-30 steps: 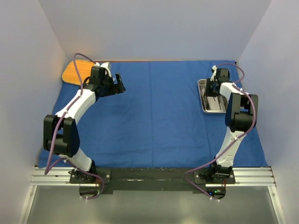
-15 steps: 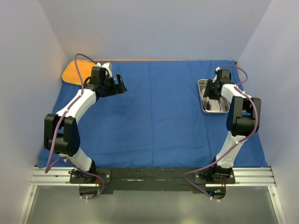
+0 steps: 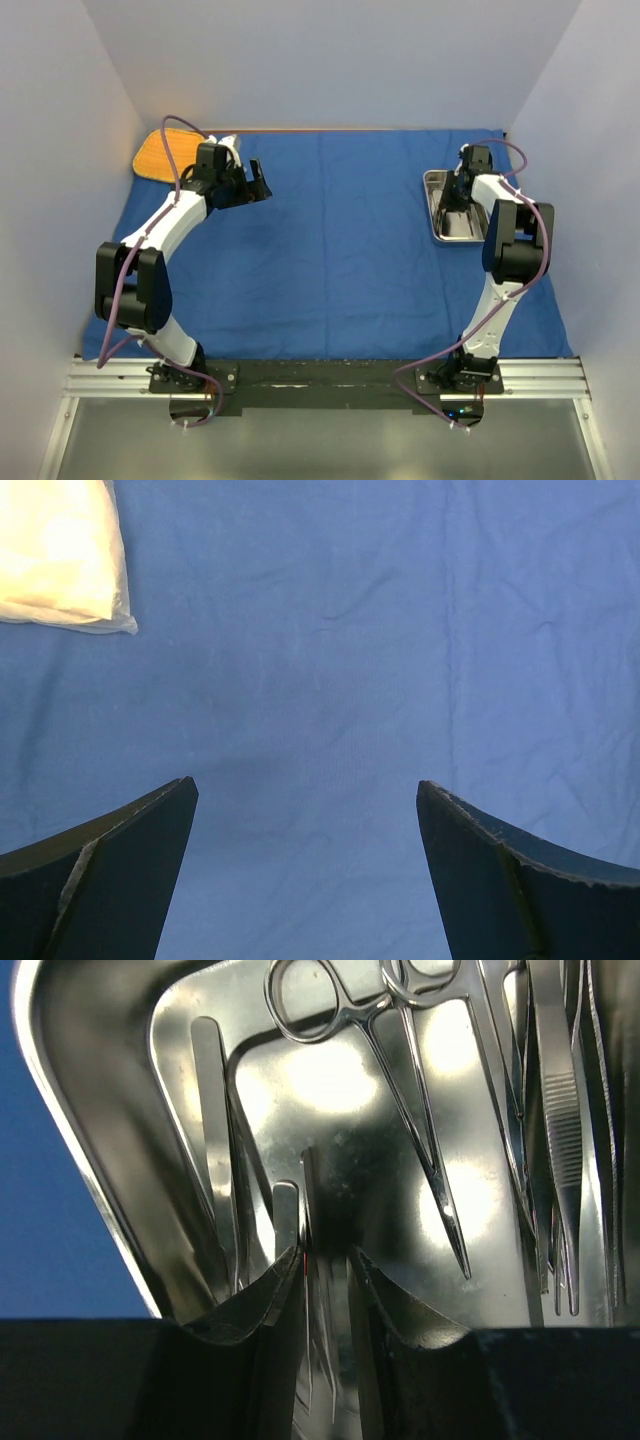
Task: Open and lay out the surgical kit
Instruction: Pick up the medical item from the container.
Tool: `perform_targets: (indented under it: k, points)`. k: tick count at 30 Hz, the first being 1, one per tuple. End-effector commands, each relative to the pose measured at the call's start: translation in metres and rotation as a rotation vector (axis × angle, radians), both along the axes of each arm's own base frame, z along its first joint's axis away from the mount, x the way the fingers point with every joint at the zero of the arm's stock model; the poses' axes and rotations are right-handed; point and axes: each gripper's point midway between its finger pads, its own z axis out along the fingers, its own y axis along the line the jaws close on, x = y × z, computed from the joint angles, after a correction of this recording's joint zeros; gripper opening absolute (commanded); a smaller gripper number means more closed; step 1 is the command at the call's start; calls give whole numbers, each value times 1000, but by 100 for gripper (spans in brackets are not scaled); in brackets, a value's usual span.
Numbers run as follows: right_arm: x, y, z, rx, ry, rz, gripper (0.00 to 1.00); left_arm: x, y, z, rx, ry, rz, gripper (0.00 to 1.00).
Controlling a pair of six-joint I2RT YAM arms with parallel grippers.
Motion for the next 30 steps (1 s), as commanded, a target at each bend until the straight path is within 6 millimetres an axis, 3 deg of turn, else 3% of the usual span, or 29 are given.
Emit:
perform_targets:
  k: [1,14,30]
  points:
    - [-16,-4,4,-12,23,-23,26,5,-6,6,-4,-32,-26,97]
    - [-43,-6,-22,-65,158,-20,22,5,-9,4,-8,-23,-41,97]
    - [-85,-6,-28,-207,272,-79,23,3,-8,3,3,-21,-49,98]
